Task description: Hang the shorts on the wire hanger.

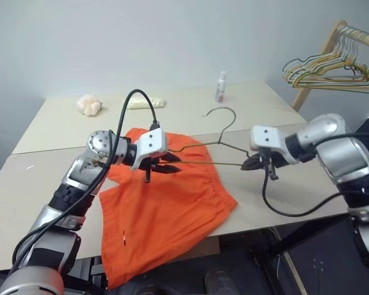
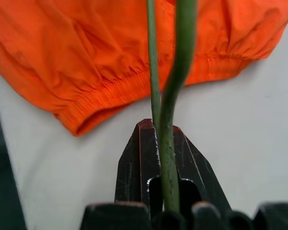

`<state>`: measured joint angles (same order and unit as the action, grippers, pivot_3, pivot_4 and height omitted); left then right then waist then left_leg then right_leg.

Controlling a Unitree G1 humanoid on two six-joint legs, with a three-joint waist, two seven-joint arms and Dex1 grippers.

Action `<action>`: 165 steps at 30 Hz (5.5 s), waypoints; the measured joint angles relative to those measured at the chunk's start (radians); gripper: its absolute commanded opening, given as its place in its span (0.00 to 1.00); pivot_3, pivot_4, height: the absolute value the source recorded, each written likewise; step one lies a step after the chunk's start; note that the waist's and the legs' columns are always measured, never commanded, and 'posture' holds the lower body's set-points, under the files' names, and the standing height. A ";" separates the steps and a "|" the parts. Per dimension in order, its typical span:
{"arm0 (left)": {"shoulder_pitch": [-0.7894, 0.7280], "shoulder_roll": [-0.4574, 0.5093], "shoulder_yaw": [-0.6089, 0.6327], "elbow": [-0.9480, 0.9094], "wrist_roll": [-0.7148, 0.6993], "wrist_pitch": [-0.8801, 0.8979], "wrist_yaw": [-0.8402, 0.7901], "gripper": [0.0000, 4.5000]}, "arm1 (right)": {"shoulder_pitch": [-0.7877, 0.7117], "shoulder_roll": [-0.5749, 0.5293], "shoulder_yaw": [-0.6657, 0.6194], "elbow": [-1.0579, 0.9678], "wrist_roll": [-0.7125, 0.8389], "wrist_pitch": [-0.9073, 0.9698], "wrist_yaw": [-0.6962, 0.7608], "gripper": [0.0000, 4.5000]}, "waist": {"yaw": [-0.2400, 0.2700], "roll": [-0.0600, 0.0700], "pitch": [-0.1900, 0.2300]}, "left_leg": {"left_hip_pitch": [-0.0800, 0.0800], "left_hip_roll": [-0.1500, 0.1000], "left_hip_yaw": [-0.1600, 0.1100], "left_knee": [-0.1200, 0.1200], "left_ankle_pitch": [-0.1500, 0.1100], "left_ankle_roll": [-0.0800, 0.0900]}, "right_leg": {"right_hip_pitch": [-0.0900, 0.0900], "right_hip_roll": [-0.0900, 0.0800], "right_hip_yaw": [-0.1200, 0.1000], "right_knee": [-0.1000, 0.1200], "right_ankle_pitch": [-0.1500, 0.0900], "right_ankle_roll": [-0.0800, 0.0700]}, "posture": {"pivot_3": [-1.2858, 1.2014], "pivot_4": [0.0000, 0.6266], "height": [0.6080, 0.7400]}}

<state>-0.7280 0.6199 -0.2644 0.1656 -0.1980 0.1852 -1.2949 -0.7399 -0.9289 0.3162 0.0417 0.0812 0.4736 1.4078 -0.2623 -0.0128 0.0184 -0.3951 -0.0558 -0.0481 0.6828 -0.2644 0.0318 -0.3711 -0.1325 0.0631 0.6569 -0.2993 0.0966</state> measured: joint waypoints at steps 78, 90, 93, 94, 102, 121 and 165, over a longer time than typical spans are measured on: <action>0.467 0.078 0.306 -0.462 -0.358 0.192 0.183 1.00 | 0.461 -0.224 -0.233 0.149 0.572 0.888 -0.118 0.00 | 0.168 0.008 -0.005 | 0.006 0.000 0.003 -0.002 -0.002 0.001 | 0.008 0.001 0.002 -0.015 0.000 -0.001 | 0.47 0.00 1.00; 0.468 0.077 0.306 -0.462 -0.358 0.191 0.178 1.00 | 0.517 -0.276 -0.243 0.080 0.612 0.881 -0.053 0.00 | 0.168 0.008 -0.005 | 0.006 0.000 0.003 -0.002 -0.002 0.001 | 0.008 0.001 0.002 -0.015 0.000 -0.001 | 0.47 0.00 1.00; 0.471 0.077 0.306 -0.462 -0.357 0.191 0.177 1.00 | 0.514 -0.279 -0.209 0.053 0.609 0.859 -0.029 0.00 | 0.167 0.008 -0.005 | 0.006 0.001 0.003 -0.002 -0.002 0.001 | 0.008 0.001 0.002 -0.015 0.000 -0.001 | 0.47 0.00 1.00; 0.471 0.077 0.306 -0.462 -0.357 0.191 0.177 1.00 | 0.512 -0.279 -0.195 0.044 0.608 0.853 -0.025 0.00 | 0.167 0.008 -0.005 | 0.006 0.001 0.003 -0.002 -0.002 0.001 | 0.008 0.001 0.002 -0.015 0.000 -0.001 | 0.47 0.00 1.00; 0.475 0.081 0.309 -0.460 -0.354 0.189 0.175 1.00 | 0.320 -0.115 -0.085 0.191 0.524 0.820 -0.079 0.00 | 0.168 0.007 -0.005 | 0.006 0.000 0.004 -0.002 -0.002 0.001 | 0.006 0.001 0.002 -0.015 0.000 -0.001 | 0.48 0.00 1.00; 0.500 0.100 0.324 -0.463 -0.349 0.177 0.176 1.00 | 0.289 -0.158 0.002 0.224 0.460 0.695 0.114 0.00 | 0.208 0.007 -0.005 | 0.006 0.001 0.006 -0.003 -0.002 0.001 | 0.002 0.001 0.003 -0.015 0.000 -0.001 | 0.49 0.00 1.00; 0.541 0.114 0.324 -0.488 -0.331 0.141 0.181 1.00 | -0.108 0.279 0.104 0.842 0.254 0.670 0.084 0.00 | 0.211 0.006 -0.006 | 0.008 0.000 0.007 -0.004 -0.001 -0.001 | 0.000 0.002 0.001 -0.011 0.001 -0.003 | 0.51 0.00 1.00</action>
<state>-0.1873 0.7340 0.0599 -0.3221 -0.5294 0.3267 -1.1138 -0.8475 -0.6495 0.4202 0.8840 0.3349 1.1438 1.4914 -0.0515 -0.0072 0.0127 -0.3872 -0.0556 -0.0415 0.6785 -0.2652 0.0305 -0.3713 -0.1301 0.0643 0.6461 -0.2984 0.0934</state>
